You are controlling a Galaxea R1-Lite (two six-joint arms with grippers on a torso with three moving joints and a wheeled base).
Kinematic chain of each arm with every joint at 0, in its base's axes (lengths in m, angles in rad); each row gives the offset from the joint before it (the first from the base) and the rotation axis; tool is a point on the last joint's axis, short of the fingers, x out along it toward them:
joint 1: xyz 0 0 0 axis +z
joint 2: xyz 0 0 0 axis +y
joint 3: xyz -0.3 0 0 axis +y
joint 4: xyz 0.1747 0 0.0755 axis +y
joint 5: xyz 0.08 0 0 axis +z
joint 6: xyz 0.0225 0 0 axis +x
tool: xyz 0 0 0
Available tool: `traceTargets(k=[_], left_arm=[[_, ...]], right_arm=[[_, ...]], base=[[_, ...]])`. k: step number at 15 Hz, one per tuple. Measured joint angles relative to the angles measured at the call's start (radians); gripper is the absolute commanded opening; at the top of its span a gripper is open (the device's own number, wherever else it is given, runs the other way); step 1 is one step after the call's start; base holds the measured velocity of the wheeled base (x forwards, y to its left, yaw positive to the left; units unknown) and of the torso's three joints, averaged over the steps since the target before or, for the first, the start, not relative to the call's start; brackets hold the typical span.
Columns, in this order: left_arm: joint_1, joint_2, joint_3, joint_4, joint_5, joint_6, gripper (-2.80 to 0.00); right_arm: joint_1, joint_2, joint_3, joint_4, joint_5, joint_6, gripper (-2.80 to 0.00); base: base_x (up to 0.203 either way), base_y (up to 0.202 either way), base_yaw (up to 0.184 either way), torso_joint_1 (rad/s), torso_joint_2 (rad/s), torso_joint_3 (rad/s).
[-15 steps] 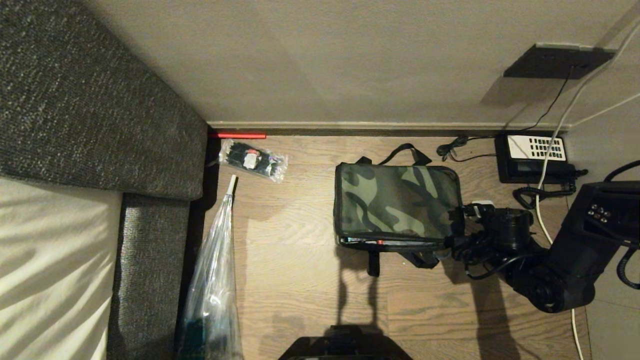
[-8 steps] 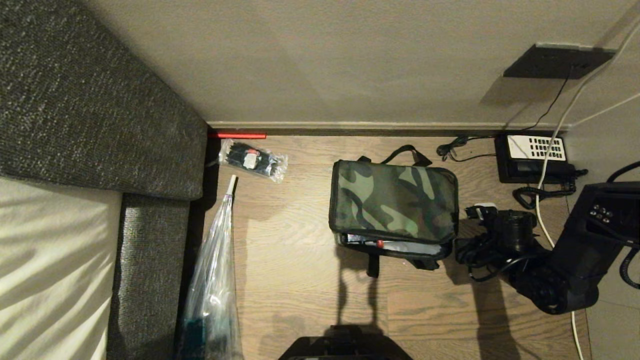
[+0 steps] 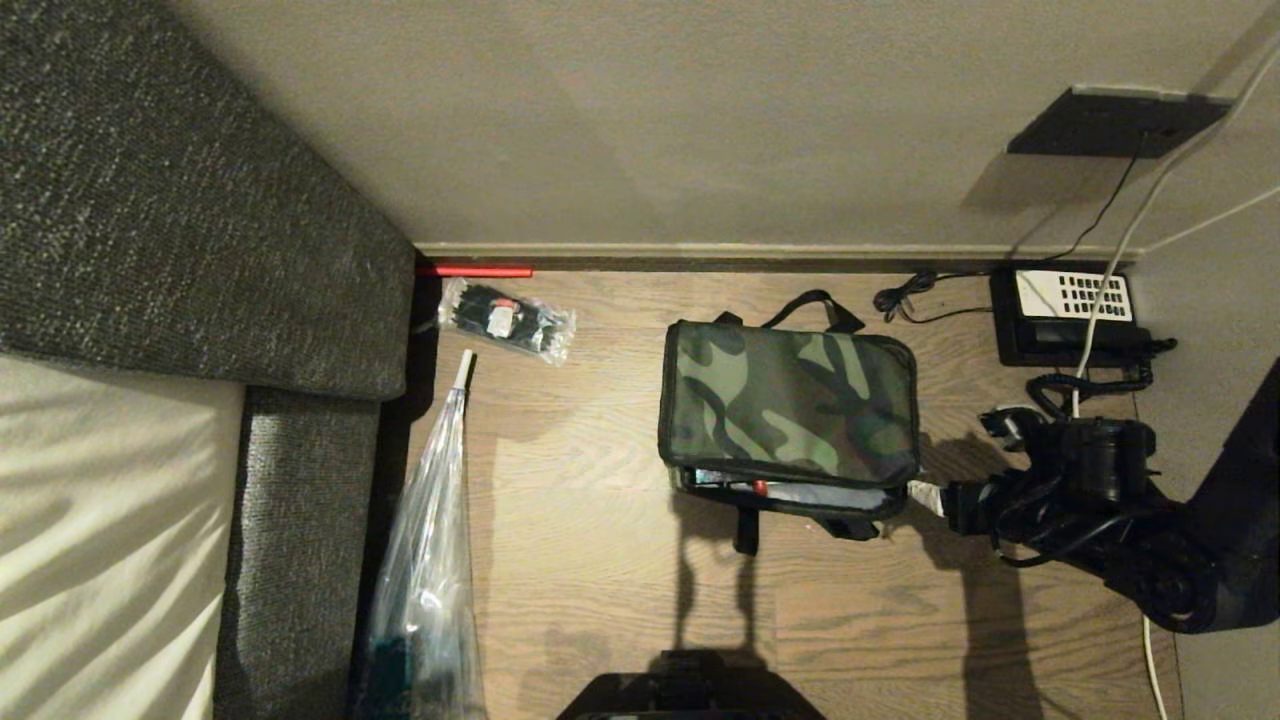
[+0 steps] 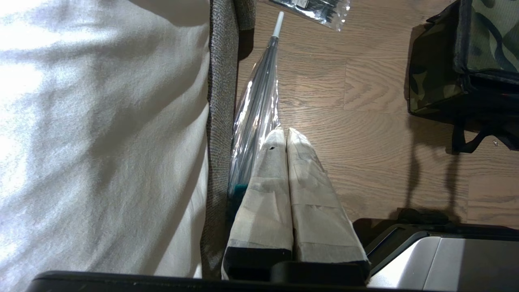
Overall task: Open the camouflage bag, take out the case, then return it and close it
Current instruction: Open the top of the storage box
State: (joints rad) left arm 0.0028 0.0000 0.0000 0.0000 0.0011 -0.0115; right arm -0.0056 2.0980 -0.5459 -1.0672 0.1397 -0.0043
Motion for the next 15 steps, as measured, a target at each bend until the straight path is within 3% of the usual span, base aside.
traceTargets(k=[4, 6, 8, 10, 12, 15], left_arm=[[0.000, 0.000, 0.000, 0.000, 0.000, 0.000, -2.80], [0.000, 0.000, 0.000, 0.000, 0.000, 0.000, -2.80], [0.000, 0.000, 0.000, 0.000, 0.000, 0.000, -2.80], [0.000, 0.000, 0.000, 0.000, 0.000, 0.000, -2.80], [0.000, 0.000, 0.000, 0.000, 0.000, 0.000, -2.80], [0.000, 0.000, 0.000, 0.000, 0.000, 0.000, -2.80]], right_arm=[[-0.087, -0.116, 0.042, 0.125, 0.246, 0.036, 0.00], [-0.097, -0.145, 0.041, 0.146, 0.260, 0.095, 0.00], [-0.101, -0.157, 0.005, 0.154, 0.252, 0.265, 0.00], [-0.099, -0.154, -0.054, 0.166, 0.187, 0.470, 0.00], [-0.092, -0.132, -0.128, 0.204, 0.047, 0.657, 0.00], [-0.072, -0.097, -0.197, 0.334, -0.114, 0.790, 0.00]], base=[[0.000, 0.000, 0.000, 0.000, 0.00, 0.000], [0.000, 0.000, 0.000, 0.000, 0.00, 0.000], [0.000, 0.000, 0.000, 0.000, 0.00, 0.000], [0.000, 0.000, 0.000, 0.000, 0.00, 0.000], [0.000, 0.000, 0.000, 0.000, 0.00, 0.000], [0.000, 0.000, 0.000, 0.000, 0.00, 0.000]])
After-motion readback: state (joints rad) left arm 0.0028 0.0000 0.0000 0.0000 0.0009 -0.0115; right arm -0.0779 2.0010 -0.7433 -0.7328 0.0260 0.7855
